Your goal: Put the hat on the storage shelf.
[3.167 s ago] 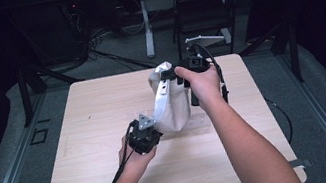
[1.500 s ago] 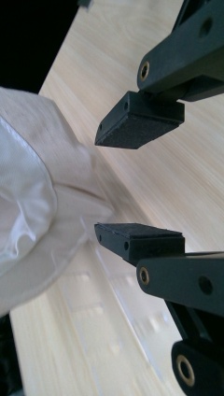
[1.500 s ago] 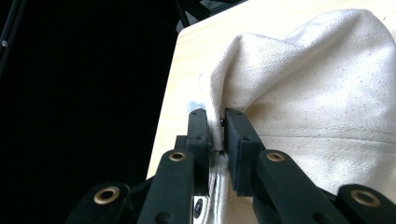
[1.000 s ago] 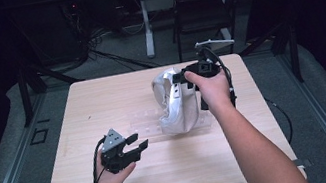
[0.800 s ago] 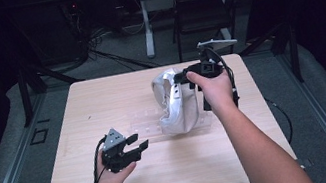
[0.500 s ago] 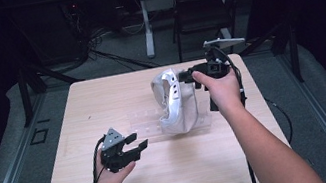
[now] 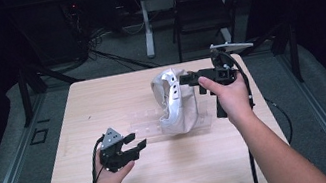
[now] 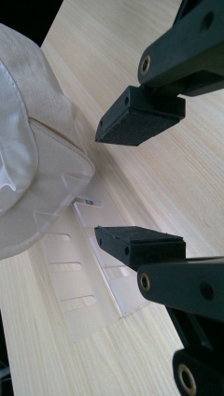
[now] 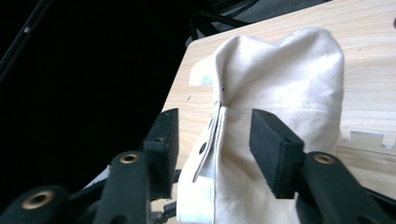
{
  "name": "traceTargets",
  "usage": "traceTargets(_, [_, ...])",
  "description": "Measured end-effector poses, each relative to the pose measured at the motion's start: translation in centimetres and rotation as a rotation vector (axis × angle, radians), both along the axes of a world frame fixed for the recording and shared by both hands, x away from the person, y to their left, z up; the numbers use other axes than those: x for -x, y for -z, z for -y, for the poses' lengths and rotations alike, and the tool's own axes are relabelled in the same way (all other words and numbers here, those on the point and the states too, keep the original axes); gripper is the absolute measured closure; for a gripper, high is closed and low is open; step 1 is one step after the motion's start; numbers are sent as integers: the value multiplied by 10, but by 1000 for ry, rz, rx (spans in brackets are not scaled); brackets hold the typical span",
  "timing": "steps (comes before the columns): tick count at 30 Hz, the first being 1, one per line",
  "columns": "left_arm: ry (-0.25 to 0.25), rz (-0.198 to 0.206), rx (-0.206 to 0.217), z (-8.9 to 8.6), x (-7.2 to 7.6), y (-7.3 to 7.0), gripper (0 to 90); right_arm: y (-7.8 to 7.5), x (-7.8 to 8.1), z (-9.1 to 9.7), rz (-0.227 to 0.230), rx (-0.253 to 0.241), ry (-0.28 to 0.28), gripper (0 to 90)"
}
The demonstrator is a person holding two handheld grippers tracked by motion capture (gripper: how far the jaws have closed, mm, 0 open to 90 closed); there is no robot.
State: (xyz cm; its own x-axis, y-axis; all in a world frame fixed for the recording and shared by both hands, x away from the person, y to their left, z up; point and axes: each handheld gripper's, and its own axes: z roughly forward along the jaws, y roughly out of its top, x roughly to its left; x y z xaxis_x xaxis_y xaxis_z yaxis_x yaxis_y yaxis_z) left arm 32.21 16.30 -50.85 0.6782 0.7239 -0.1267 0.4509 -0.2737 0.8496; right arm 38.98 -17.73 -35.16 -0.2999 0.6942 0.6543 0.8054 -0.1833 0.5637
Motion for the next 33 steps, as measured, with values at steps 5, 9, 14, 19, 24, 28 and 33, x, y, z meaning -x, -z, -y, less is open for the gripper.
traceTargets(5, [-9, -3, -2, -1, -1, 1, 480, 7, 10, -2, 21, -3, -35, 471])
traceTargets(9, [-12, -1, -9, -1, -1, 1, 480, 12, 19, -4, 51, 23, -46, 457])
traceTargets(14, [-13, -6, -9, -2, -1, 2, 478, 18, 30, -3, 75, 18, -56, 455])
traceTargets(19, [-15, -6, -7, -3, -2, 2, 476, 22, 40, 3, 85, 19, -63, 457])
traceTargets(24, [-20, -8, -8, -2, -2, 3, 473, 27, 51, 5, 97, 8, -76, 450])
traceTargets(28, [-17, -14, -10, -2, -2, 4, 467, 33, 62, 8, 106, -10, -97, 447])
traceTargets(33, [-22, -16, -17, -1, -2, 5, 458, 43, 73, 15, 122, -14, -89, 450])
